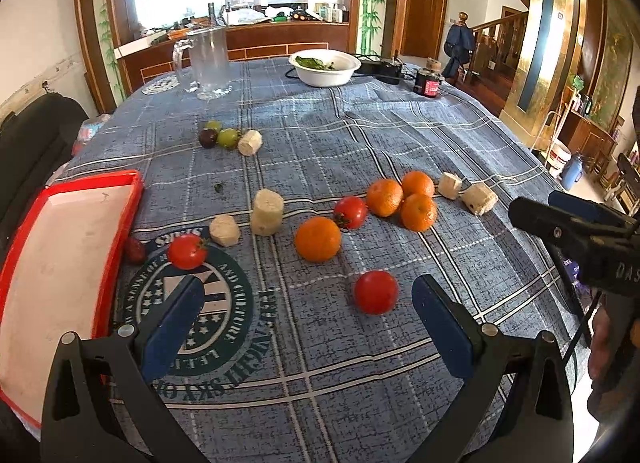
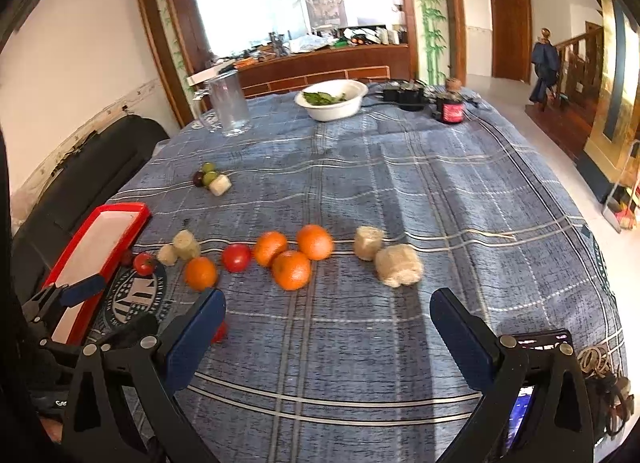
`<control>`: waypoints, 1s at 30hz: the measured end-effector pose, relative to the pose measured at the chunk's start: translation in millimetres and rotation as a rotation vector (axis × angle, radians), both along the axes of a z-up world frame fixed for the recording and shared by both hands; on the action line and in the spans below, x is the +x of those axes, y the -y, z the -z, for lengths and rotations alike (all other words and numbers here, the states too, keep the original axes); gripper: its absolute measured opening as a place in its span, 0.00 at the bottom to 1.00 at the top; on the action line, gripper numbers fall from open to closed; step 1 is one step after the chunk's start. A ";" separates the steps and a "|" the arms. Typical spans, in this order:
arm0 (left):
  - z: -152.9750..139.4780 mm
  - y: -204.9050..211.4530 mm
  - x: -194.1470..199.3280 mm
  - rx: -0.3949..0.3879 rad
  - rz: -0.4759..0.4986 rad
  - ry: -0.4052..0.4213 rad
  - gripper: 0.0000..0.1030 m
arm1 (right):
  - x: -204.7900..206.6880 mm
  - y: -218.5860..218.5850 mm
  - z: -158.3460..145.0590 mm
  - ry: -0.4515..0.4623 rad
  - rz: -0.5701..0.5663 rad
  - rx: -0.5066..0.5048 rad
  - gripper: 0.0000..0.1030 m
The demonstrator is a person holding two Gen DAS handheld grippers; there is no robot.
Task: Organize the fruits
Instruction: 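Move left tool to the red tomato while right tool approaches the beige block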
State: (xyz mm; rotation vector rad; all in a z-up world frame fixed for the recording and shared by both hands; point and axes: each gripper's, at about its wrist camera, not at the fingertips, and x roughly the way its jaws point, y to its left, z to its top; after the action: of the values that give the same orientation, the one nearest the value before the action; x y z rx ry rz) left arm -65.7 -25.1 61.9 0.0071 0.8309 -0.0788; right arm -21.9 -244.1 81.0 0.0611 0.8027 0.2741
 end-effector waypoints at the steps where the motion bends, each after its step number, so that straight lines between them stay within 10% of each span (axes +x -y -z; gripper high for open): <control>1: 1.3 1.9 1.3 -0.004 0.007 -0.005 1.00 | 1.8 4.1 1.0 -0.005 0.008 0.003 1.00; 16: 16.3 12.6 16.5 -0.054 0.048 -0.061 1.00 | 21.0 25.2 17.3 -0.076 0.045 0.020 0.98; 30: 33.6 23.7 25.5 -0.073 0.079 -0.115 1.00 | 63.0 15.0 46.7 -0.201 0.039 -0.079 0.76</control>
State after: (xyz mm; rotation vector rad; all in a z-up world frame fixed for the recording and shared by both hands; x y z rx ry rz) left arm -40.2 -48.7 28.3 -0.0338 0.9420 -0.1850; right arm 41.2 -259.1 34.4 0.0302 1.0102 0.2012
